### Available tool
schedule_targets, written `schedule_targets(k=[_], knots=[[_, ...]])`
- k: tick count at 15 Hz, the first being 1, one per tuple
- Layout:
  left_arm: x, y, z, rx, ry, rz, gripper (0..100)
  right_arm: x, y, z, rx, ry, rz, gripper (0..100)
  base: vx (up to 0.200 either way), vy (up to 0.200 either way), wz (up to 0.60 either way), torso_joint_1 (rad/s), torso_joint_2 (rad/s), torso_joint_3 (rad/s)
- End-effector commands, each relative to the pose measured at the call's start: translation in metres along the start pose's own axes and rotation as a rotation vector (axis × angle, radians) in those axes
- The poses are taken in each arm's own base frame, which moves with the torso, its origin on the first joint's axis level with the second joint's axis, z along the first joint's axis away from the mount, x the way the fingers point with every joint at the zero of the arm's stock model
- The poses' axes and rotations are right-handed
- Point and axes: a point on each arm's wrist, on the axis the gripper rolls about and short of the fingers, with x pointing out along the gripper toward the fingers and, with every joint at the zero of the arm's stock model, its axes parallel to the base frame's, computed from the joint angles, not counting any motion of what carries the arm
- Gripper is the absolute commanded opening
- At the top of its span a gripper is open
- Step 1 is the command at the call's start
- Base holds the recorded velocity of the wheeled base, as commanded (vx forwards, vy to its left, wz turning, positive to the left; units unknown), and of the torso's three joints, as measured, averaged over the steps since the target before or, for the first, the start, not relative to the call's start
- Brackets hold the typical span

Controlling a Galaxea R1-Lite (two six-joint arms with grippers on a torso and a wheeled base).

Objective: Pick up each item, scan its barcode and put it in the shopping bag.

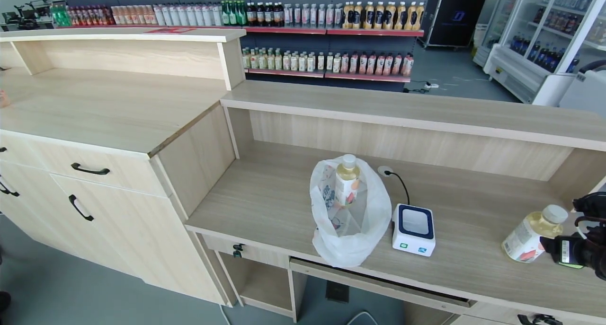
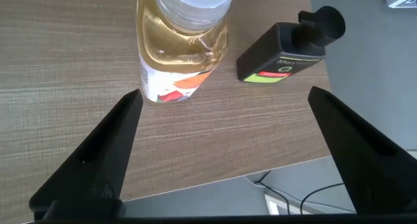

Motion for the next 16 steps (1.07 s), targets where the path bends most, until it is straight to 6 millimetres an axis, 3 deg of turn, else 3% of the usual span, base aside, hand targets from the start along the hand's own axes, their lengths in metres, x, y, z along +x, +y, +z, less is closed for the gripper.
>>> schedule_targets(k=[1,8,16], knots=[[0.000,0.000,0.000,0.000,-0.001,0.000,100,0.008,0.000,-0.009,-0.001,0.036,-0.003,100,0.000,0.000,0.00,0.000,0.00,0.000],[0.000,0.000,0.000,0.000,-0.001,0.000,100,0.023,0.004,-0.021,0.014,0.042,0.034,100,0.000,0.000,0.00,0.000,0.00,0.000],[0.000,0.000,0.000,0.000,-0.001,0.000,100,0.044,0.013,-0.029,0.009,-0.071,0.091,100,0.000,0.000,0.00,0.000,0.00,0.000]])
